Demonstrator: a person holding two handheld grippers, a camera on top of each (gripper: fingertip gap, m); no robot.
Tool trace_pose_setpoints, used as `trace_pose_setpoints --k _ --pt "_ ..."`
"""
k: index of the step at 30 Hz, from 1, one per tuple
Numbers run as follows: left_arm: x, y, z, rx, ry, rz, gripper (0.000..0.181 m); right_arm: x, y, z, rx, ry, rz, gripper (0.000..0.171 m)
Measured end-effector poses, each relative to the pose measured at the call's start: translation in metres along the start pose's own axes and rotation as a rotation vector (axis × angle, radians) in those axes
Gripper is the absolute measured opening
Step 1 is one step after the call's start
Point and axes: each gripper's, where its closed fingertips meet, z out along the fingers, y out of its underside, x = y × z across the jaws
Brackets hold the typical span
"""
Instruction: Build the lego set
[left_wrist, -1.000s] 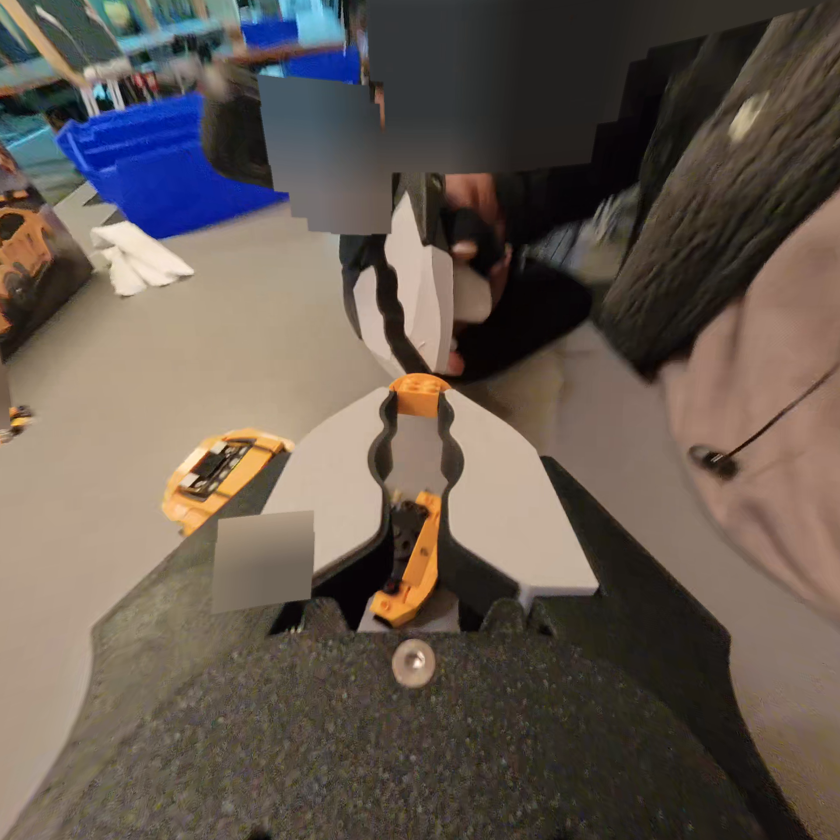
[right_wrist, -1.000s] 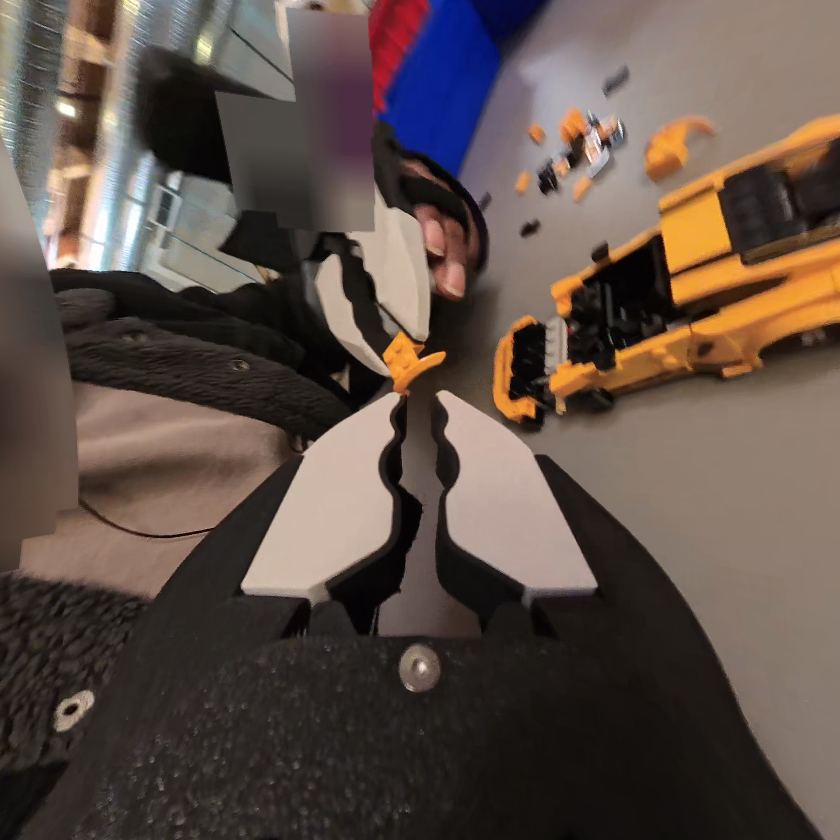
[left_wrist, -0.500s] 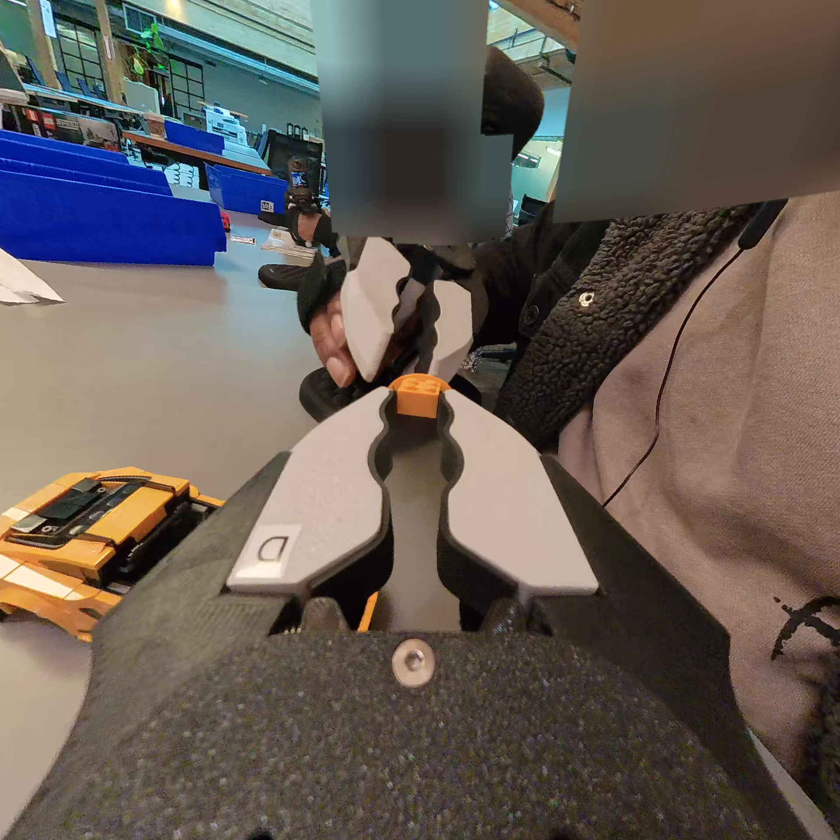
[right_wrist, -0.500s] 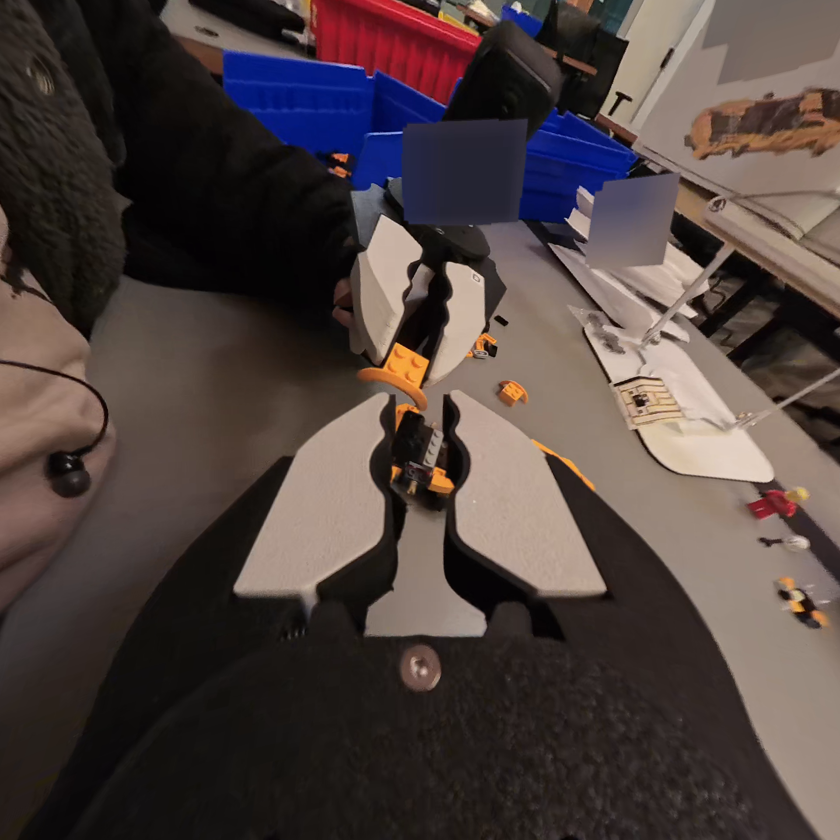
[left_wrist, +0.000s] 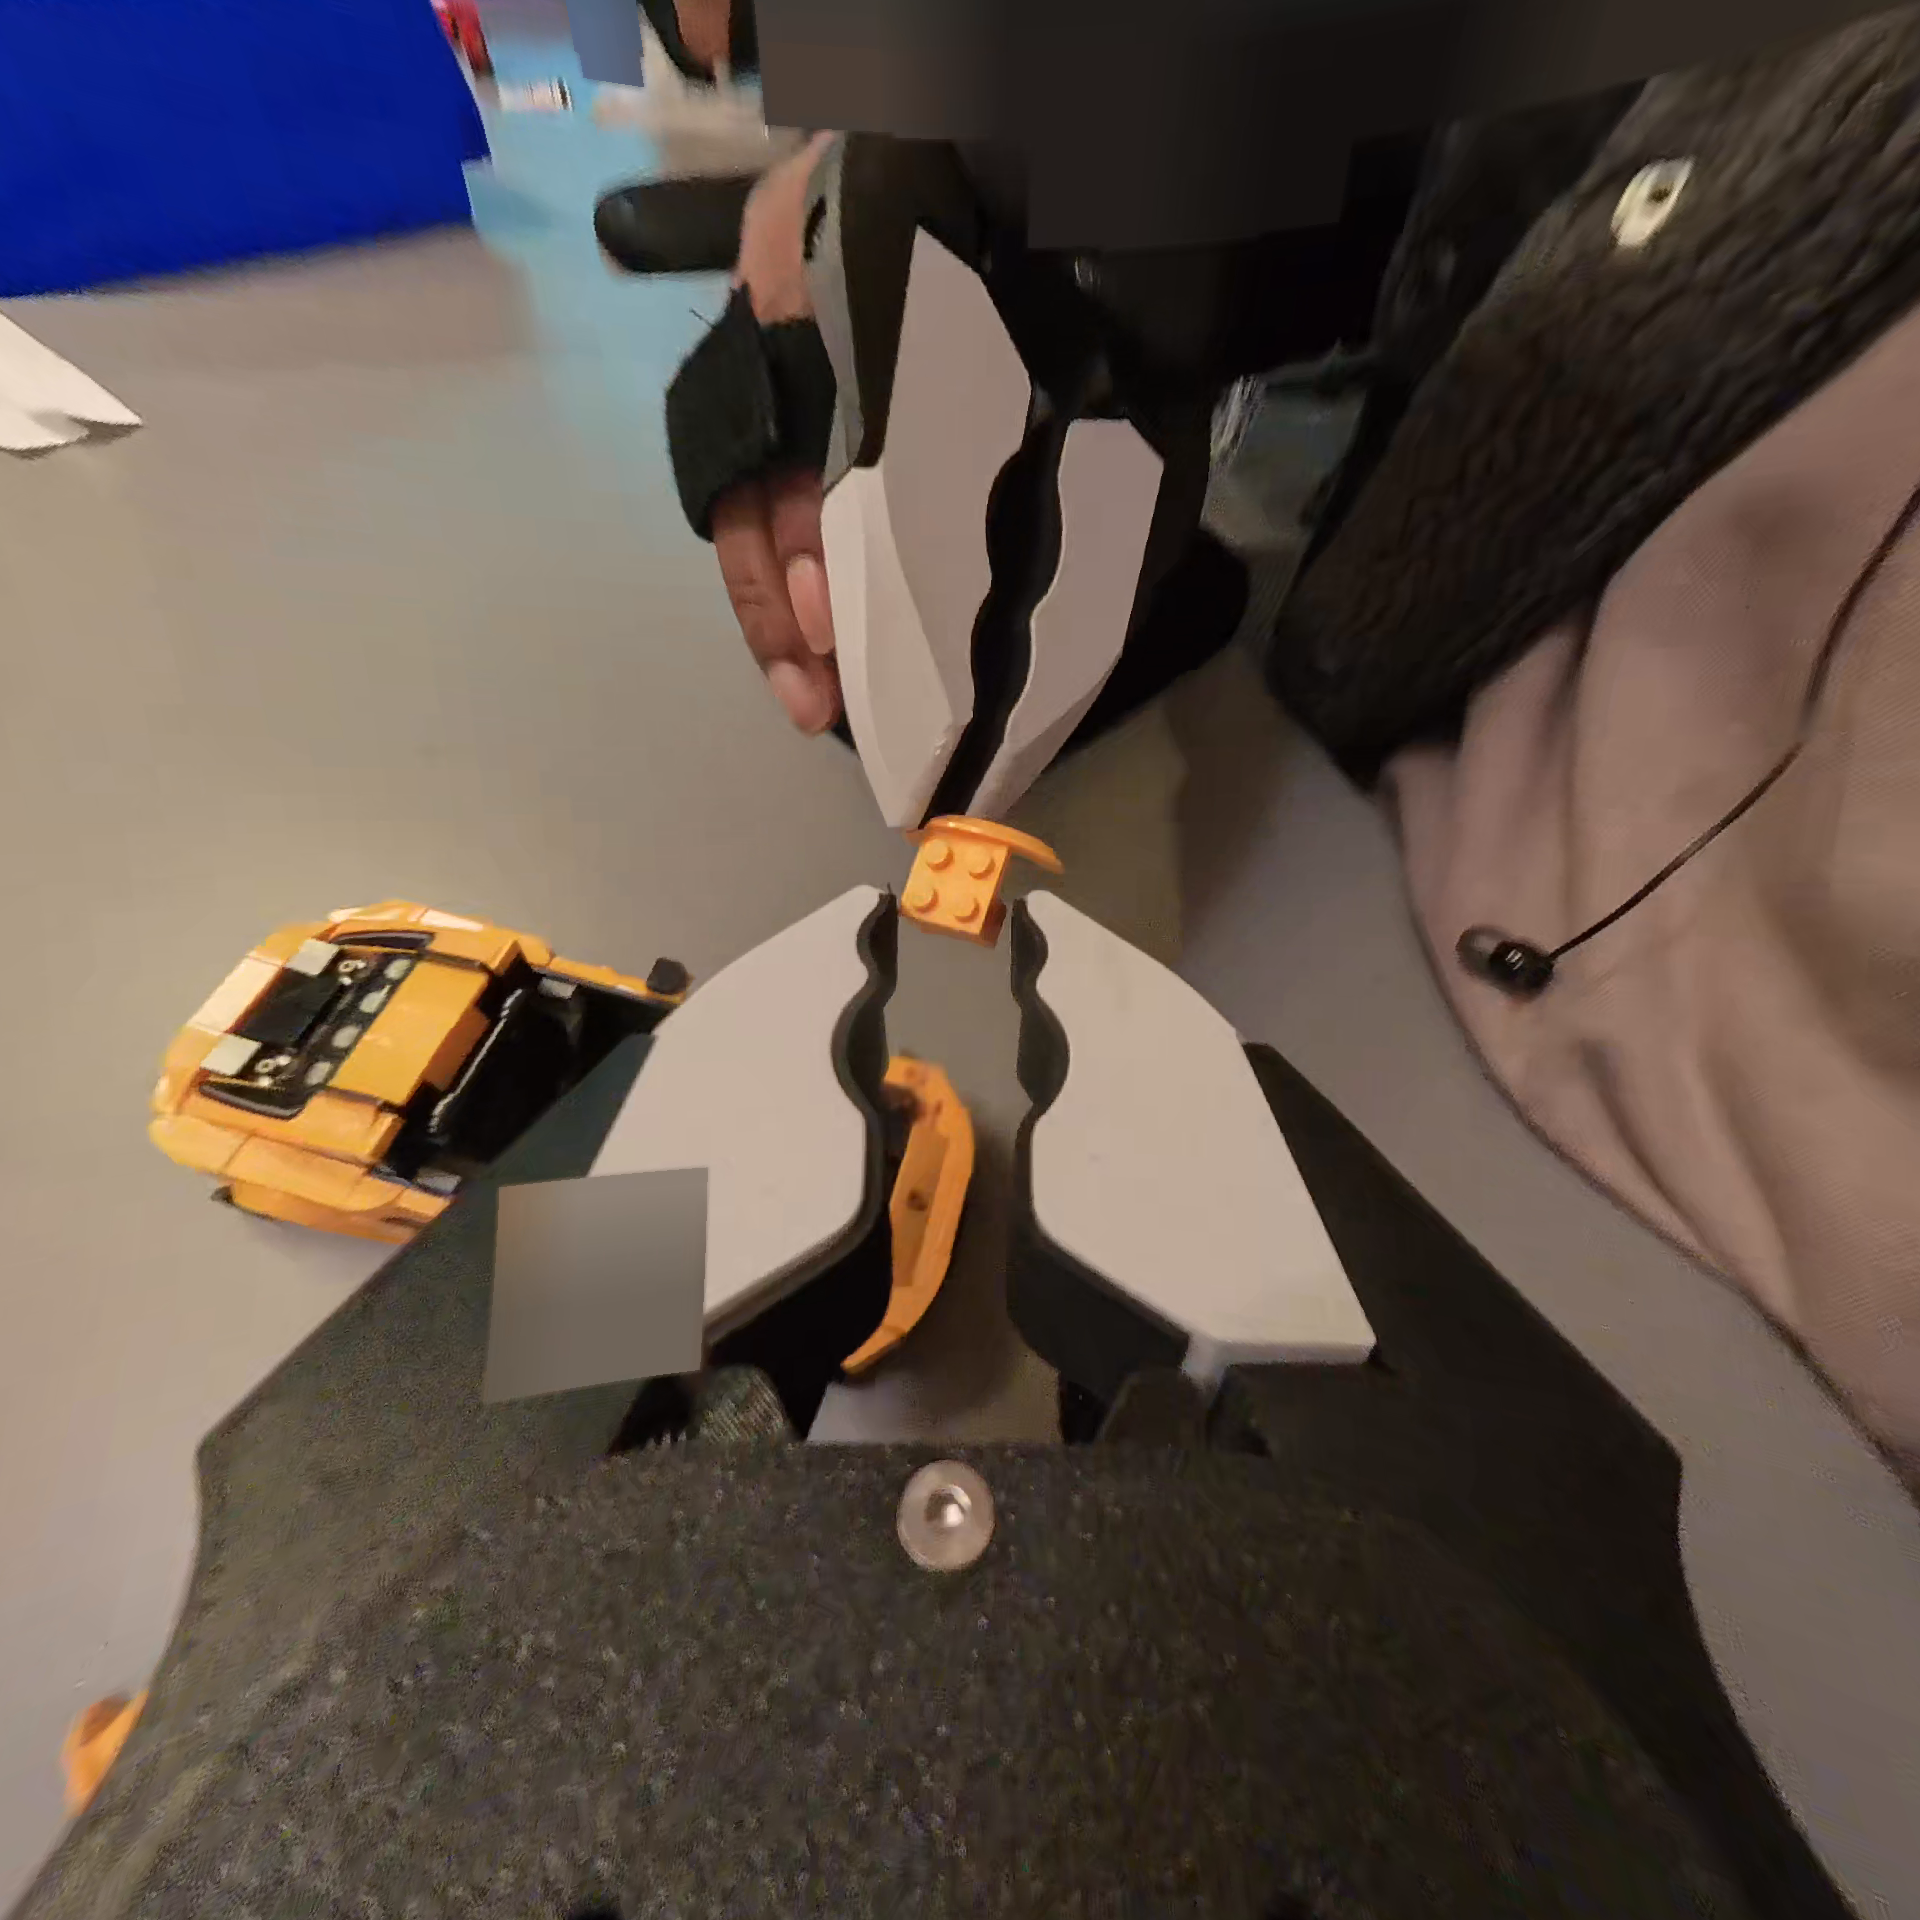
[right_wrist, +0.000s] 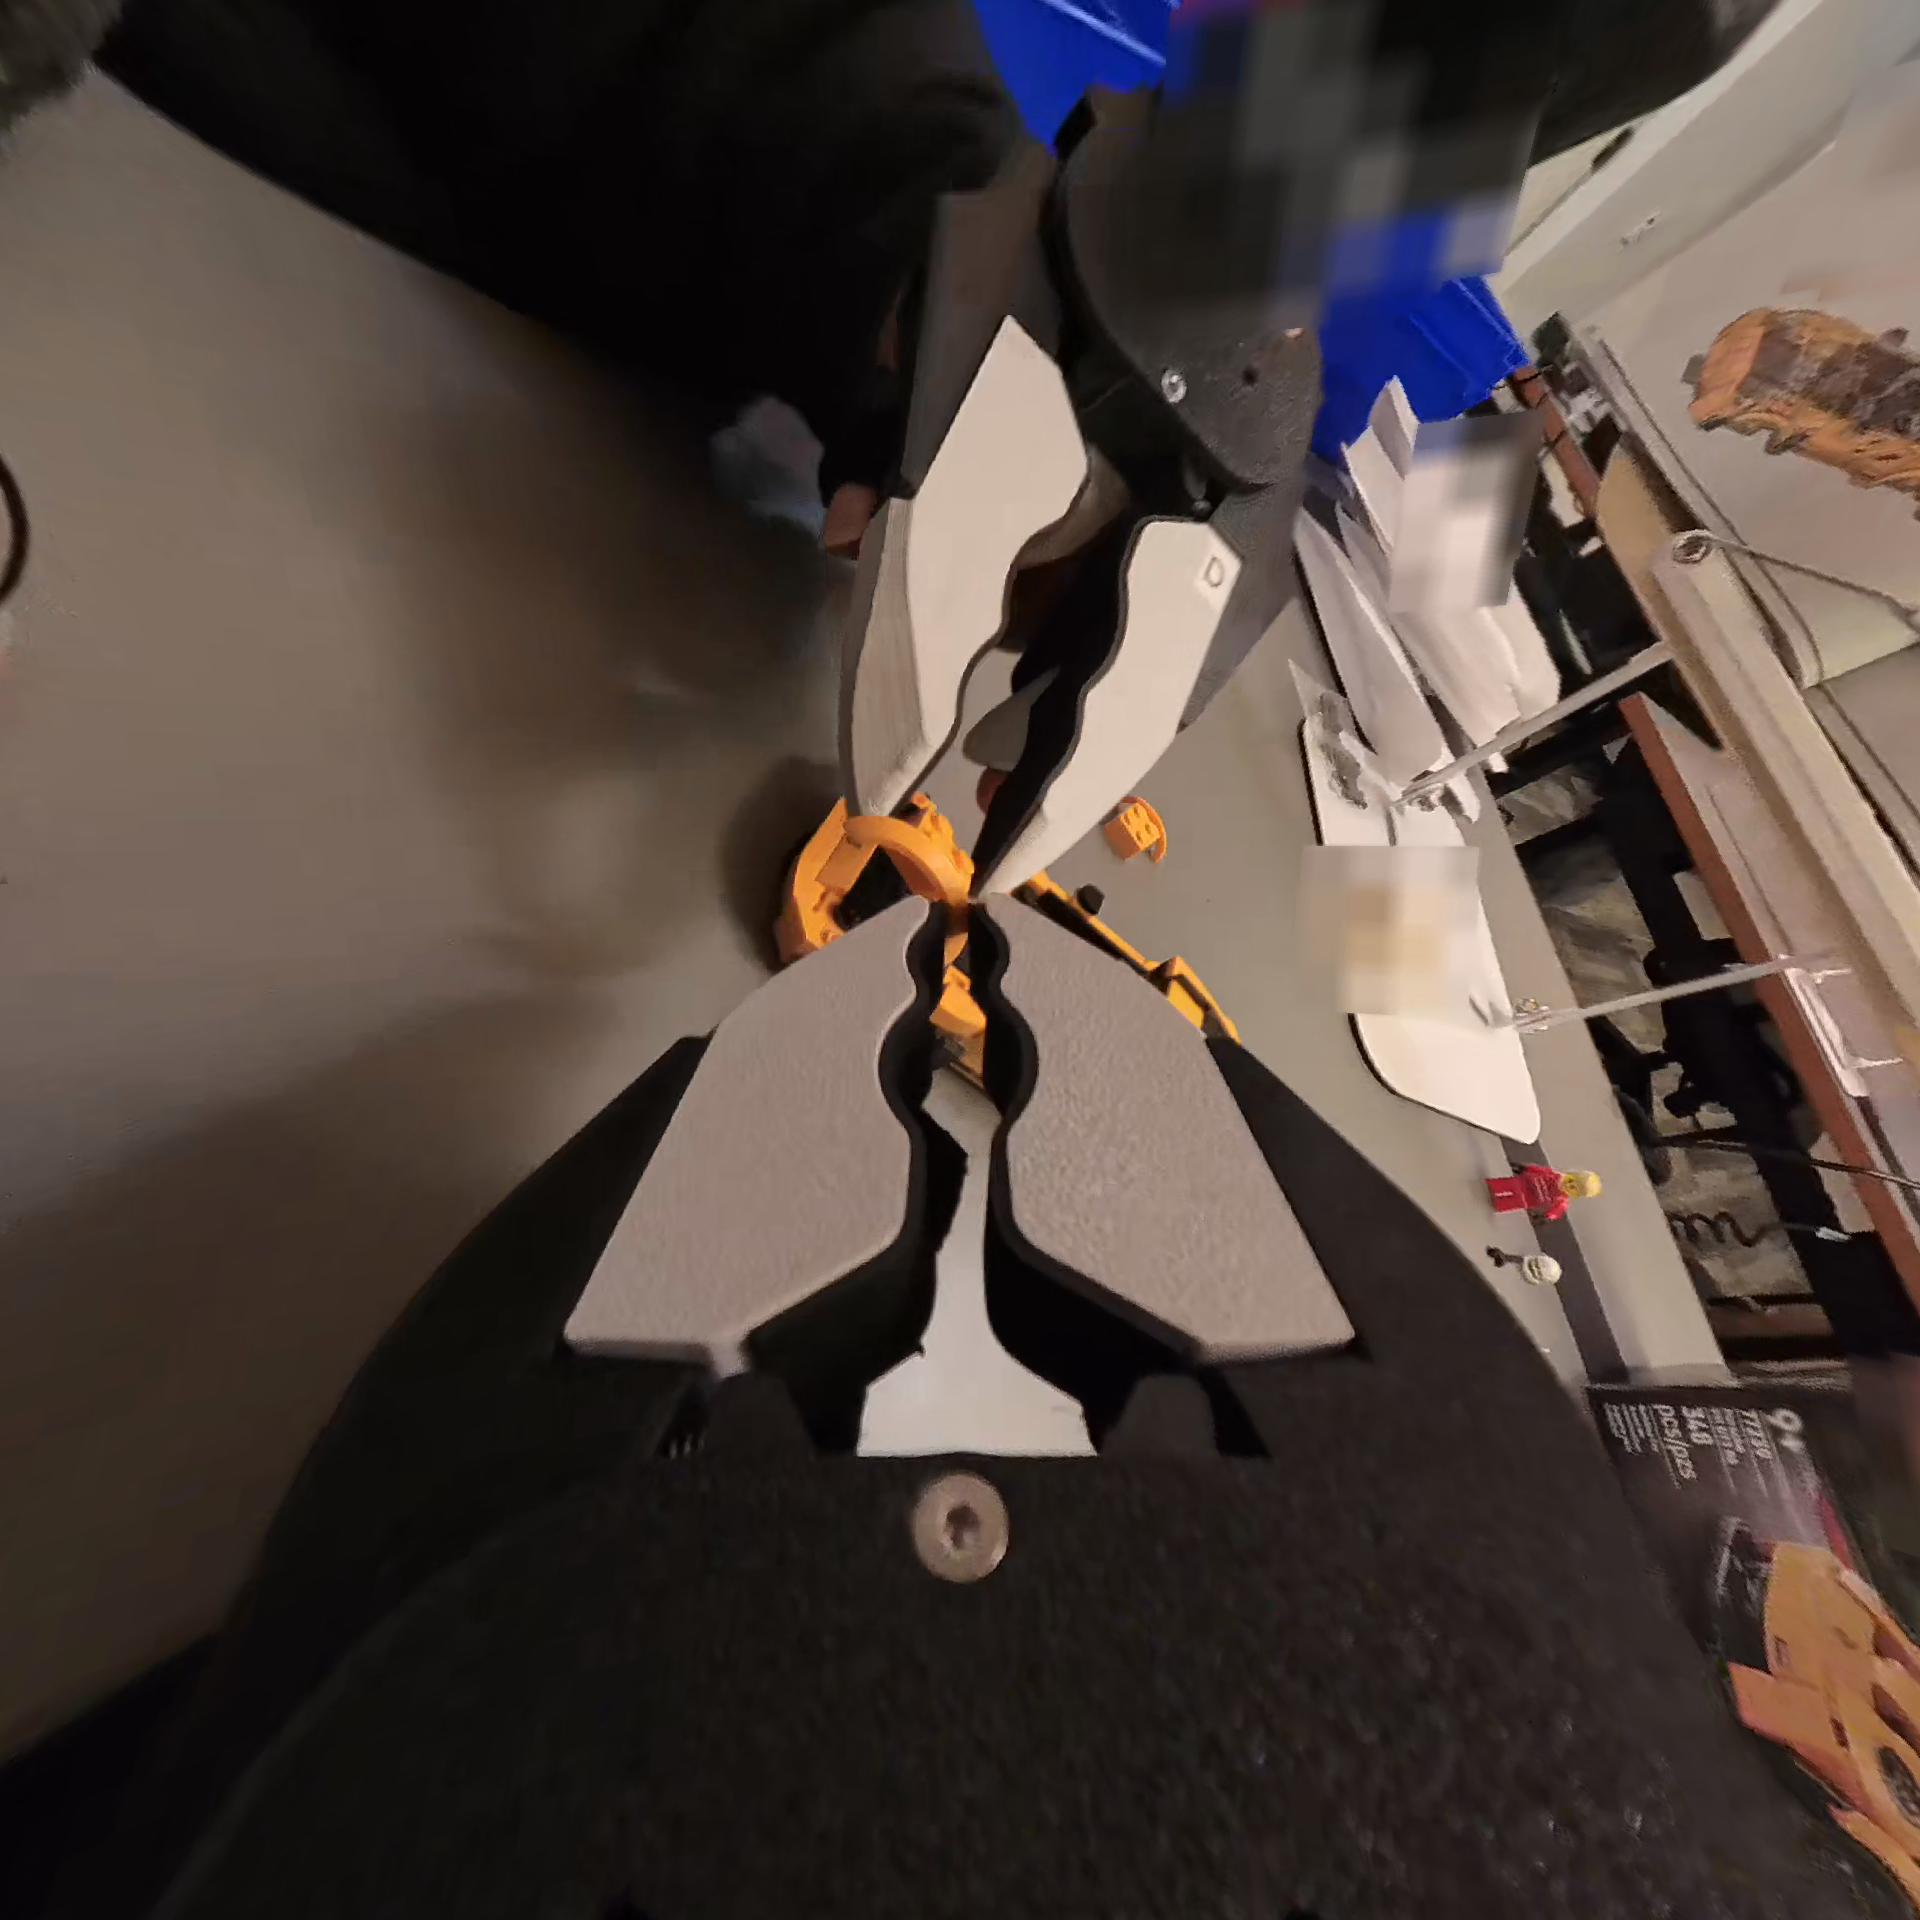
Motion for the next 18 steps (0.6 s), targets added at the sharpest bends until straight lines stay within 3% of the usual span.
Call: trace_pose_setpoints --k 10,18 --pt "-0.016 0.024 0.006 -0.317 0.103 0.052 0.022 -0.005 0.023 0.016 -0.044 0.047 -0.303 0.004" --pt "-0.024 0.037 0.009 -0.466 0.085 0.127 0.016 -0.002 0.033 0.021 -0.026 0.066 -0.350 0.004"
